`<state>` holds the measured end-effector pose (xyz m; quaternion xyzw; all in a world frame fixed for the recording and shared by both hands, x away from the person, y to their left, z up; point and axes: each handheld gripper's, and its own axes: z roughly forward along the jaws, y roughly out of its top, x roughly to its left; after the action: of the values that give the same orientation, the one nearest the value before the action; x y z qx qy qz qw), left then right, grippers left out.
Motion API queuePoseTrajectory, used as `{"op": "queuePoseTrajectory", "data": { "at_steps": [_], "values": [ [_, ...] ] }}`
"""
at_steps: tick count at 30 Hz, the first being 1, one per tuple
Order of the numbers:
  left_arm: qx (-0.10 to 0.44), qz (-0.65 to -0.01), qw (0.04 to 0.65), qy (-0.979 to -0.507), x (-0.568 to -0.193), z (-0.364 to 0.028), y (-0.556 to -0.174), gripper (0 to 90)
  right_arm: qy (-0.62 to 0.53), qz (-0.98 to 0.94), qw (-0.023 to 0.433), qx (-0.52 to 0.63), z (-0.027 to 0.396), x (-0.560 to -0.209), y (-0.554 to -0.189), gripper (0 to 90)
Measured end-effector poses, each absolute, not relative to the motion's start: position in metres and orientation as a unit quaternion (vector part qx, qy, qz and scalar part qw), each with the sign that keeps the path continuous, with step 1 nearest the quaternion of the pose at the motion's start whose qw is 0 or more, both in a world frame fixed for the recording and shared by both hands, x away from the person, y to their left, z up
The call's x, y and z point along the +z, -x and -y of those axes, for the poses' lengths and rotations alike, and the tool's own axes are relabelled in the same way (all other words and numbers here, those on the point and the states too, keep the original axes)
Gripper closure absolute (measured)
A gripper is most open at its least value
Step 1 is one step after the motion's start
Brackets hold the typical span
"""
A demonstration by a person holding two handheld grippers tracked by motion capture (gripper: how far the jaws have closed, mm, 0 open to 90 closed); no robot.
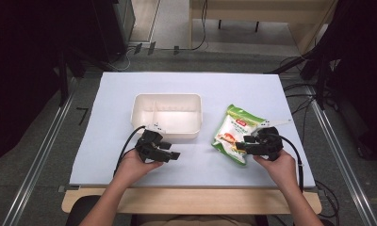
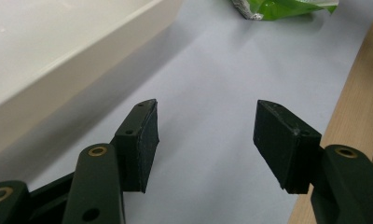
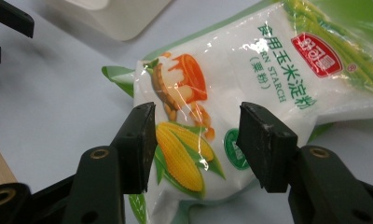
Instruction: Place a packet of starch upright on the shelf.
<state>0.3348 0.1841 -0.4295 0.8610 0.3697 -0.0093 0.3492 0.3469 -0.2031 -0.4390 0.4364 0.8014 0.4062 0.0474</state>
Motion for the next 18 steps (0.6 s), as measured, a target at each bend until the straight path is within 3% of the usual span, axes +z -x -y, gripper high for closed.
{"op": "queuePoseTrajectory", "data": {
  "at_steps": [6, 10, 14, 18],
  "values": [
    [-0.008, -0.367, 0.348, -0.862, -0.4300, -0.1833, -0.3357, 41.4, -0.441, -0.793, 0.021, 0.420, 0.2070, -0.4418, -0.3521, 45.0],
    [-0.009, -0.366, 0.347, -0.863, -0.4306, -0.1820, -0.3360, 41.4, -0.446, -0.789, 0.034, 0.421, 0.2083, -0.4391, -0.3511, 44.3],
    [-0.008, -0.364, 0.347, -0.864, -0.4303, -0.1818, -0.3367, 41.4, -0.447, -0.789, 0.053, 0.418, 0.2090, -0.4357, -0.3465, 52.0],
    [-0.007, -0.364, 0.348, -0.864, -0.4300, -0.1816, -0.3374, 41.5, -0.457, -0.788, 0.055, 0.408, 0.2094, -0.4361, -0.3453, 48.4]
  ]
}}
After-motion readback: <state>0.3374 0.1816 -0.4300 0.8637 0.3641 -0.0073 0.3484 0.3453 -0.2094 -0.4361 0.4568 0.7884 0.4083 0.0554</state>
